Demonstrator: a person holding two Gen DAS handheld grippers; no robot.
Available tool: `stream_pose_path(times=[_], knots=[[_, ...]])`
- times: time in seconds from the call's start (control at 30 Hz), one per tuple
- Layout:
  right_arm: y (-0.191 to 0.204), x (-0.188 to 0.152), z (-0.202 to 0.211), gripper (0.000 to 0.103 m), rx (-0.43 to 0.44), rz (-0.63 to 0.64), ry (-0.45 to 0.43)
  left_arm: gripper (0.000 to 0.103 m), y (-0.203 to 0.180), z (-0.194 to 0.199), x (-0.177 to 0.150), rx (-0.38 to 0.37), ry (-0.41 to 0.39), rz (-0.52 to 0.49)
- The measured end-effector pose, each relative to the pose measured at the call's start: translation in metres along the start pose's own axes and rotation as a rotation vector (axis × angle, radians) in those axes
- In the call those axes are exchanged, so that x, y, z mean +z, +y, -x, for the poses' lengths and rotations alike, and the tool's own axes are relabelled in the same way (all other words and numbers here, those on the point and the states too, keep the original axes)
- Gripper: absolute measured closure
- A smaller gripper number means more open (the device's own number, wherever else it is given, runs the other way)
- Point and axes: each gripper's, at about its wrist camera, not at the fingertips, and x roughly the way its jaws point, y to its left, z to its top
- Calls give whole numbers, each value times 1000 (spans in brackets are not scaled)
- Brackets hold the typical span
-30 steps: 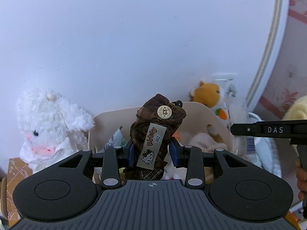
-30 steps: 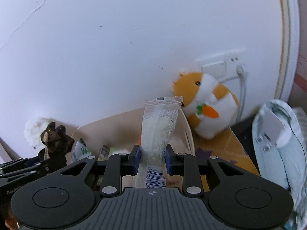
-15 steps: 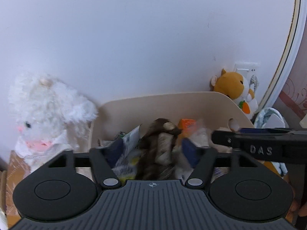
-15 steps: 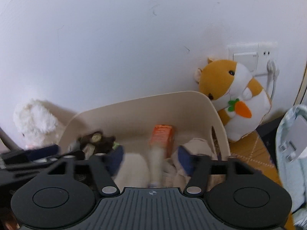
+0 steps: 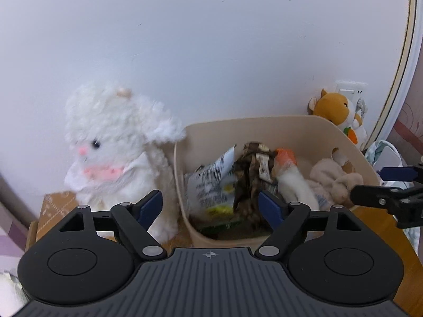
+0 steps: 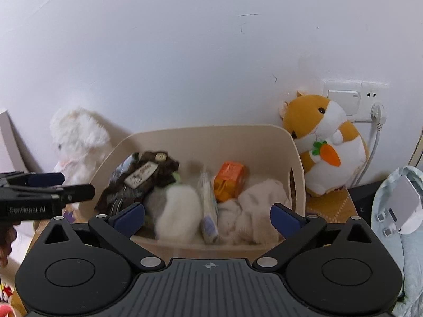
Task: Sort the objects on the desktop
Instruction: 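Move both grippers back to the green and orange scrunchies, then grasp green plaid scrunchie with left gripper while right grasps orange scrunchie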
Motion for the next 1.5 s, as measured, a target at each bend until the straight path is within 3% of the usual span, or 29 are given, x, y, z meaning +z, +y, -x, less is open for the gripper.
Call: stream_pose_path(times=[0.2, 0.47, 0.73, 0.87, 1.03, 1.23, 1.5], knots=[[-8, -39, 27, 0, 12, -12, 18, 21, 2, 16, -30, -33, 57, 26], [-18, -114, 57, 0, 0, -37, 124, 21, -5, 36, -85, -80, 164, 17], [-8, -169, 81, 0, 23, 39, 239, 21, -25, 66, -133, -145, 248, -23], [7, -178, 89, 0, 30, 142, 259, 21, -42, 81, -156, -179, 291, -34], [29, -192, 93, 0, 20, 363, 308, 21, -69, 94, -189, -193, 361, -67], [44, -212, 93, 0, 38, 559, 333, 21, -84, 97, -218, -208, 435, 42], [50, -231, 86, 0, 34, 682, 349, 21, -100, 99, -220, -248, 450, 108]])
